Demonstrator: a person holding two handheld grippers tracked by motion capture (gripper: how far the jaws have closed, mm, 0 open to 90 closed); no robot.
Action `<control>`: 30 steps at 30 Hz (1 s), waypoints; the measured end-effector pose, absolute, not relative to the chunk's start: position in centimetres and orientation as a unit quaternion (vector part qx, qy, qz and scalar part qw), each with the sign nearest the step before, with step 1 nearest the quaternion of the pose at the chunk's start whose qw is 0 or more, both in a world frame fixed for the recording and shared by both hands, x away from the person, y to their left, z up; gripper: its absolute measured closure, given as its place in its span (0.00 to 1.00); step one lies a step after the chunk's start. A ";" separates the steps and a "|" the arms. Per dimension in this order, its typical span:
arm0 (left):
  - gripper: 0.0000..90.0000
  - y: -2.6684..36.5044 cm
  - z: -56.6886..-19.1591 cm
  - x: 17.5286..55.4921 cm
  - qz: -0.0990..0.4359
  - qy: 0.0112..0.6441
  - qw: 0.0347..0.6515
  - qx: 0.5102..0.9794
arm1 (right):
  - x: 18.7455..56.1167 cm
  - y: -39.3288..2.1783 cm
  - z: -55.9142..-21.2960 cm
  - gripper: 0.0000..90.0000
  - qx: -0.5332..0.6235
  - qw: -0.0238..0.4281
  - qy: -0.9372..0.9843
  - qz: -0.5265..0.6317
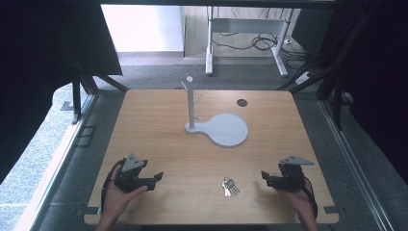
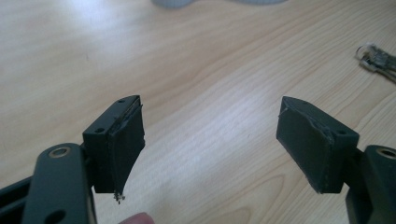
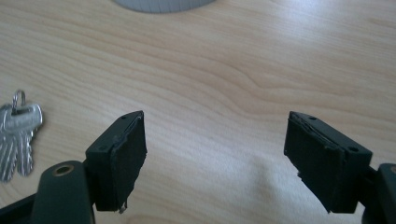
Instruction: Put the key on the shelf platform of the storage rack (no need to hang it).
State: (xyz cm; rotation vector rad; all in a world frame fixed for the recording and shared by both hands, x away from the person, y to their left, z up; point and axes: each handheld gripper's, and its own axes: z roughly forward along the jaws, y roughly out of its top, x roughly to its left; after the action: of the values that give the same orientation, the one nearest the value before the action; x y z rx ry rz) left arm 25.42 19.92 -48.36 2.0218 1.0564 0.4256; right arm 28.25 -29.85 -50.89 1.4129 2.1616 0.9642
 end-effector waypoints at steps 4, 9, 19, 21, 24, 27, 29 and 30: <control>0.25 19.4 -47.3 23.9 0.182 0.395 0.406 0.804 | 27.6 -30.7 -51.1 0.29 0.500 0.189 0.768 0.353; 0.25 19.4 -47.8 24.3 0.180 0.398 0.401 0.805 | 27.6 -32.2 -50.6 0.34 0.508 0.198 0.754 0.367; 0.25 18.9 -48.3 24.4 0.174 0.391 0.394 0.814 | 27.4 -33.7 -50.7 0.39 0.528 0.194 0.734 0.381; 0.25 18.9 -48.1 24.2 0.175 0.390 0.397 0.813 | 27.3 -33.4 -50.7 0.39 0.524 0.188 0.737 0.383; 0.26 19.3 -48.2 24.1 0.177 0.394 0.393 0.812 | 26.9 -32.6 -50.7 0.38 0.512 0.189 0.750 0.375; 0.26 19.4 -48.4 24.2 0.178 0.397 0.392 0.811 | 26.6 -32.3 -50.6 0.38 0.503 0.183 0.760 0.369; 0.26 19.1 -48.7 24.4 0.175 0.395 0.387 0.814 | 26.6 -32.4 -50.6 0.39 0.503 0.182 0.760 0.369; 0.27 19.1 -48.7 24.4 0.175 0.395 0.387 0.814 | 26.6 -32.5 -50.5 0.40 0.502 0.180 0.761 0.371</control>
State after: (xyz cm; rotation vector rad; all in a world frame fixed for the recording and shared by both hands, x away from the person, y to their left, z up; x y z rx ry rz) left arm 24.37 19.12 -48.68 2.0726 1.0060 0.4463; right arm 26.61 -32.54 -50.49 1.4179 2.1494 1.0485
